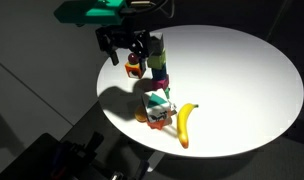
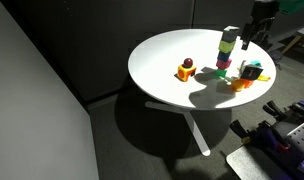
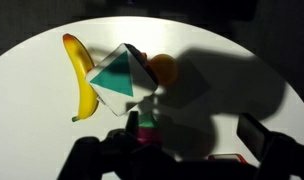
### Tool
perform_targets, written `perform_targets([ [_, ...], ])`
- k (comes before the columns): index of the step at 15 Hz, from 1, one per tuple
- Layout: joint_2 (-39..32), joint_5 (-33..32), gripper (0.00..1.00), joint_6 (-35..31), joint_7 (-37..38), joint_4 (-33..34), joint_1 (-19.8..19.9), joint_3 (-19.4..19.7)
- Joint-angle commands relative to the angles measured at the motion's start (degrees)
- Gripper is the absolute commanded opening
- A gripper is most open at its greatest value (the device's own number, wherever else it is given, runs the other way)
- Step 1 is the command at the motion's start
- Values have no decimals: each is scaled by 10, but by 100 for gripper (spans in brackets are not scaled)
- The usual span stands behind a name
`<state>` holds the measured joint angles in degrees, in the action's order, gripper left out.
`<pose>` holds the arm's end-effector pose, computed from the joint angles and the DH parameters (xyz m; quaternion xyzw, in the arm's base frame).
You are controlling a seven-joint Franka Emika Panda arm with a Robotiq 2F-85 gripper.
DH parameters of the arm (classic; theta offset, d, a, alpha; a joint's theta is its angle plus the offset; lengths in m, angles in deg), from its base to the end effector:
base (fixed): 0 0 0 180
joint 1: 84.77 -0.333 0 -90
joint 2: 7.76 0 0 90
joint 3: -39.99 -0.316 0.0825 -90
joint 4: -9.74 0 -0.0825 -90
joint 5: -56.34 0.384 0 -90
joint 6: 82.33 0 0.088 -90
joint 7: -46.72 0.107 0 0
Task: Put the square plush toy on top of the orange block
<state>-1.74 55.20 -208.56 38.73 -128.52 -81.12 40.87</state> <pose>0.4635 -0.0374 0.3432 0.9979 0.0365 -0.0529 0.0011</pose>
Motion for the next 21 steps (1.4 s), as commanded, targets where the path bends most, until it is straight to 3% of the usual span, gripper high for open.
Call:
perform_targets([
  [1, 33, -16, 100, 40, 53, -5, -12, -7],
  [8, 73, -20, 100, 82, 89, -6, -22, -22],
  [21, 79, -9, 100, 71, 81, -1, -23, -25],
])
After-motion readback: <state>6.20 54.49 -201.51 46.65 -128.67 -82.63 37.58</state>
